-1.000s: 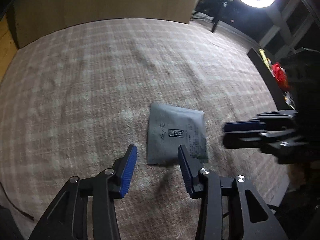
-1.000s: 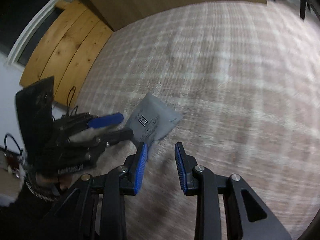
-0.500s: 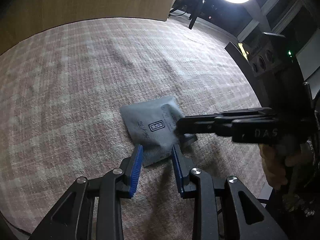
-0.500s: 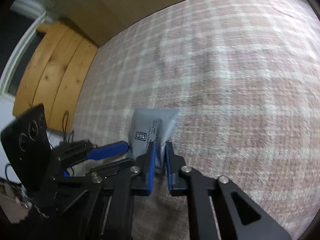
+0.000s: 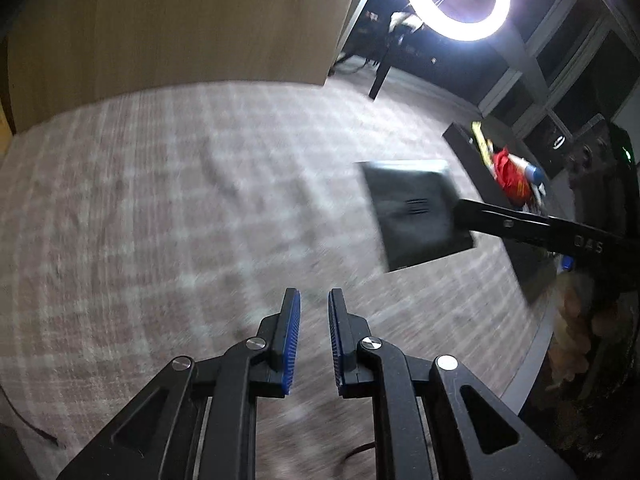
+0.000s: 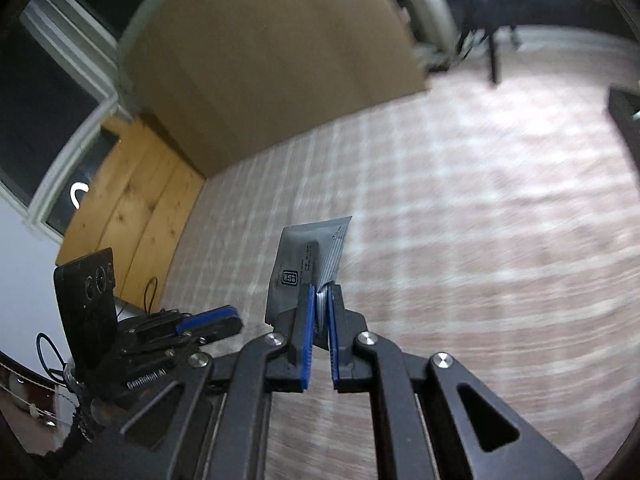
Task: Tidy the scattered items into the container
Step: 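Carry the grey sachet to the black box and release it with the right gripper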
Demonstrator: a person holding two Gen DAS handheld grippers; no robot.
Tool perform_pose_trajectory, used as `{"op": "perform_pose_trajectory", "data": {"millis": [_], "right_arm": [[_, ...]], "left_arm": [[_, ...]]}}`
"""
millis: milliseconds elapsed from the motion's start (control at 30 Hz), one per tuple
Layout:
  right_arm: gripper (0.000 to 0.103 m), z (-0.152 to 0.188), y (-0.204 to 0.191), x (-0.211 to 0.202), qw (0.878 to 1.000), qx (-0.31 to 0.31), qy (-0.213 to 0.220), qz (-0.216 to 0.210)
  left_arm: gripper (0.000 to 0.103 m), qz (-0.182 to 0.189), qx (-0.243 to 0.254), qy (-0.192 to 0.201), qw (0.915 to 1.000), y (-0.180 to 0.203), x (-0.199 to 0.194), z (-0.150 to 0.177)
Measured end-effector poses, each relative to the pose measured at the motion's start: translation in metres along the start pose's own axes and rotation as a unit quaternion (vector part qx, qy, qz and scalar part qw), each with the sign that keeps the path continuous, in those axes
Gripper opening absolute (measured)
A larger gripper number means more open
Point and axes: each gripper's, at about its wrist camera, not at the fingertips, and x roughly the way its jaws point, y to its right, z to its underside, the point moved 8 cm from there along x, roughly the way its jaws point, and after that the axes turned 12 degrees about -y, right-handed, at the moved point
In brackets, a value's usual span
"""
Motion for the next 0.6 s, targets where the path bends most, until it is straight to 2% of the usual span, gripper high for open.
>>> {"op": "perform_pose_trajectory", "data": {"millis": [167, 367, 467, 600], "right_arm": [[0.007, -0.005, 0.060, -0.089, 0.998, 0.005, 0.058, 0.039], [0.007, 0.000, 0.165, -0.190, 0.988, 0.038, 0.121, 0.089], [0.007, -0.001, 0.212, -0.231, 0.981, 0.069, 0.147, 0.108], [0.007, -0.004, 0.264, -0.265, 0.971, 0.102, 0.169, 0.136]], "left_arm": [[0.012, -0.008, 0.000, 0.051, 0.9987, 0.058, -0.011, -0.030], [0.012, 0.004, 0.021, 0.078, 0.9967, 0.143, 0.000, -0.059], [0.012, 0.007, 0.034, 0.086, 0.9957, 0.182, 0.015, -0.069], [0.012, 0.002, 0.045, 0.090, 0.9949, 0.210, 0.021, -0.074]]}}
